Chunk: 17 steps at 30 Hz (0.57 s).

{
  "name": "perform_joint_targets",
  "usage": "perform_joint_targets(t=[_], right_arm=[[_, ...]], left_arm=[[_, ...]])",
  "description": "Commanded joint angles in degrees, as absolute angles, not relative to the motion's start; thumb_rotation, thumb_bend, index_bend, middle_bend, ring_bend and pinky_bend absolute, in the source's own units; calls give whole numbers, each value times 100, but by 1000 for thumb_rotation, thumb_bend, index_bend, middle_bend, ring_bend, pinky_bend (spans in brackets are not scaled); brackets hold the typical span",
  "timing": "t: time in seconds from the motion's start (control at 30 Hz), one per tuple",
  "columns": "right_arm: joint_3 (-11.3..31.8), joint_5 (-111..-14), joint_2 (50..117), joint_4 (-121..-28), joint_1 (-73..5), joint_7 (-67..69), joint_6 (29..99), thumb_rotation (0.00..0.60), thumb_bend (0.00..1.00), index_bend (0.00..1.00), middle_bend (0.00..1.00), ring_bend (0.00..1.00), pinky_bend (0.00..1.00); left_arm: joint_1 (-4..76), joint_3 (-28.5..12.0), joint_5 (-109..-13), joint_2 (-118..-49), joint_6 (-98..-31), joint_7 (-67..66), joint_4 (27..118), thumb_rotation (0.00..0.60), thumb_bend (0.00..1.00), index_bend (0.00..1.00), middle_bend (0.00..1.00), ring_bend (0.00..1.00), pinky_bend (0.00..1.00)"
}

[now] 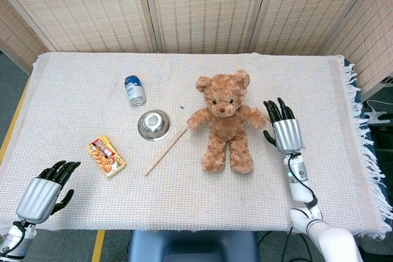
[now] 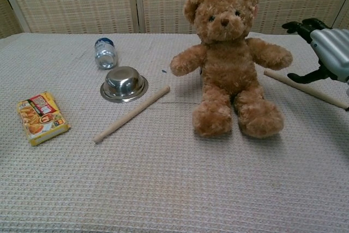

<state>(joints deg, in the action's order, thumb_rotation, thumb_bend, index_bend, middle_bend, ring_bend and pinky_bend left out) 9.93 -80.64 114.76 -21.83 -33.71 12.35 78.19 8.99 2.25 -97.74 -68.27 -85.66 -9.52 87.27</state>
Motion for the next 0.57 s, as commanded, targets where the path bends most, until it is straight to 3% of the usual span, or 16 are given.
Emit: perform_joint_targets(t=[0.03,0.13,0.2,0.4,0.57], right_arm=[[702,-8164,10206,-4548,-2595,373,8234,600,88,0,5,0,153],[497,-7993,9076,-6818,-2101,-902,8319,600,88,0,1,0,149],[392,-7895,8628,-7722,-1879,-1445,8413,600,88,0,0,0,148],[199,-7793,8139,-8655,-1505,-2009,8646,600,88,0,0,0,147],[-59,-7793,7977,-8854,-1108,-2296,8839,600,88,0,0,0,147]], left_arm=[[893,227,-9768,-6821,-8569,-957,8739,600,389,137,184,158,370],[886,223,-9754,-6815,-8575,-966,8754,600,389,137,184,158,370],[886,222,-9750,-6815,-8572,-972,8761,600,389,137,185,158,370],[894,225,-9748,-6826,-8548,-998,8761,600,389,136,186,158,370],[900,217,-9728,-6830,-8531,-1020,8771,600,389,137,186,159,370]])
